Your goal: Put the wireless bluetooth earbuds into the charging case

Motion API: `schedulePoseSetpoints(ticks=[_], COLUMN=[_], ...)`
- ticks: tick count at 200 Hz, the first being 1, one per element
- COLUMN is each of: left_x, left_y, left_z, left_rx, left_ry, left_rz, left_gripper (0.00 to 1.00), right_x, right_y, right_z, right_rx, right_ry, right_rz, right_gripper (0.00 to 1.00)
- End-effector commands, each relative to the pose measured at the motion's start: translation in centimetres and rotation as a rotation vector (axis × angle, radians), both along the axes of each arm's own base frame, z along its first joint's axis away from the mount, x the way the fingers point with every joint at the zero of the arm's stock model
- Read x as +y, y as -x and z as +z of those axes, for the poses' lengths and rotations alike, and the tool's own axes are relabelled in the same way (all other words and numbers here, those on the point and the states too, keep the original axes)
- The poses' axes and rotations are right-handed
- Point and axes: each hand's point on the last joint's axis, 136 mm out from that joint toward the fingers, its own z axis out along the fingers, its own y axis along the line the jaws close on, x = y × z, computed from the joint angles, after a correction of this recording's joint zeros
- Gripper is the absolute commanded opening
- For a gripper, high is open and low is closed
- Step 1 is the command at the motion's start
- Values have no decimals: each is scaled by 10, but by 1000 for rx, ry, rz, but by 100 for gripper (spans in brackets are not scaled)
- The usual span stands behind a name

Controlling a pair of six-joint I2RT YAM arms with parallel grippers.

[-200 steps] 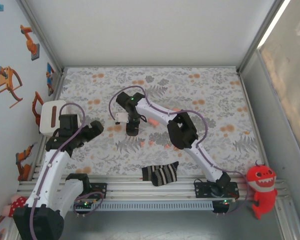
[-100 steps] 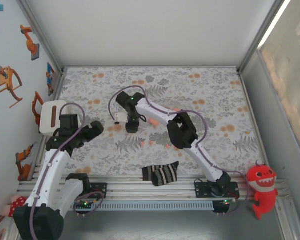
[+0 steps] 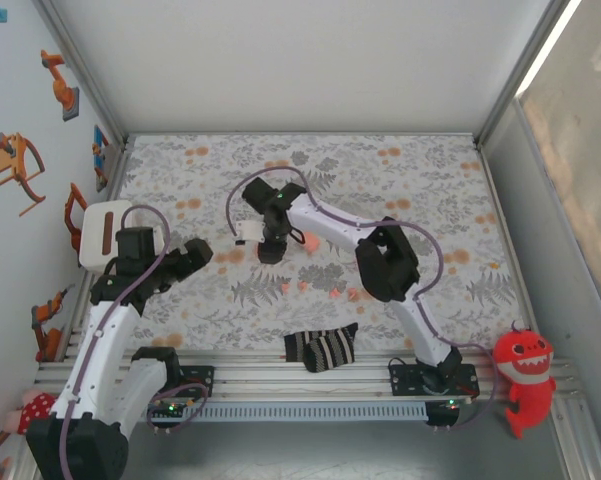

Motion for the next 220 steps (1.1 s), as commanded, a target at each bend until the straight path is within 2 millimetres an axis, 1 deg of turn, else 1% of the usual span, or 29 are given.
schedulePoseSetpoints(ticks=[1,26,45,46,49,65,80,98,125,148,167,192,220], left_x=[-26,-52,-72,-73,-76,-92,-106,-123,-148,-163,-169,-172,-175], left_y=[-6,-3,2,2,3,7,10,15,17,13,5,-5,-15], left_z=[42,72,91,92,95,112,128,139,144,142,136,132,127], left_rx=[-152,-259,-303,-305,-313,-347,-385,-401,-390,-371,-360,-355,-353], left_ry=[109,206,280,284,294,355,402,420,420,409,392,387,389], left_rz=[-120,-252,-357,-362,-376,-454,-522,-594,-679,-712,-706,-686,-672], left_gripper=[97,97,97,98,98,100,99,97,94,89,87,82,72], right_x=[-6,-23,-34,-34,-36,-43,-49,-52,-54,-54,-53,-53,-50], right_y=[-10,-7,-2,-2,-1,3,8,13,19,24,29,36,42], right_z=[52,85,114,119,123,140,154,169,178,183,184,187,190], right_rx=[-99,-180,-247,-254,-264,-304,-335,-363,-382,-389,-387,-384,-374], right_ry=[-112,-182,-244,-253,-261,-298,-337,-379,-398,-405,-409,-416,-430], right_rz=[-54,-94,-111,-111,-115,-122,-126,-121,-113,-101,-89,-77,-63], right_gripper=[36,36,36,36,36,36,35,35,35,35,35,35,35])
